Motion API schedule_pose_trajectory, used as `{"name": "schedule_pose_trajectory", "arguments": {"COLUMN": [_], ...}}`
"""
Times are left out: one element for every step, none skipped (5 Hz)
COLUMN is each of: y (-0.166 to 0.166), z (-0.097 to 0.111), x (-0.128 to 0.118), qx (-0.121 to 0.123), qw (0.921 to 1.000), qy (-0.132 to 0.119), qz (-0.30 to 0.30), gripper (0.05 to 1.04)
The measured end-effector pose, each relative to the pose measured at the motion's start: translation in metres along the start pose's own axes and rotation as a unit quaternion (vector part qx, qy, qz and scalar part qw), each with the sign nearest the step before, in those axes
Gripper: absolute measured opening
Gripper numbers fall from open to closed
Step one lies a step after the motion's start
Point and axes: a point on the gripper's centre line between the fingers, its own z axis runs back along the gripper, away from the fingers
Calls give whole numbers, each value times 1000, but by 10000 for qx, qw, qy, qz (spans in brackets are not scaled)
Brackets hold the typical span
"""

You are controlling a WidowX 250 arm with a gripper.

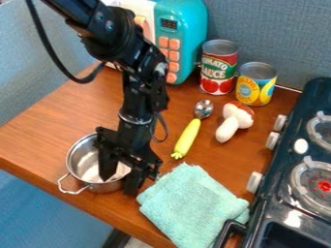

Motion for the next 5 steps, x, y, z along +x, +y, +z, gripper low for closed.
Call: {"name": "schedule_pose_trajectory", "arguments": {"y": [0,-1,-7,-2,22], "z": [2,4,9,39,83], "x": [4,5,5,11,37], "qx": [159,159,-54,-3,641], "qw": [9999,9999,9998,9989,9954], "qy": [-40,-41,-10,-311,-656], "qz": [11,7,-188,-360,-279], "gripper": [402,186,107,99,99]}}
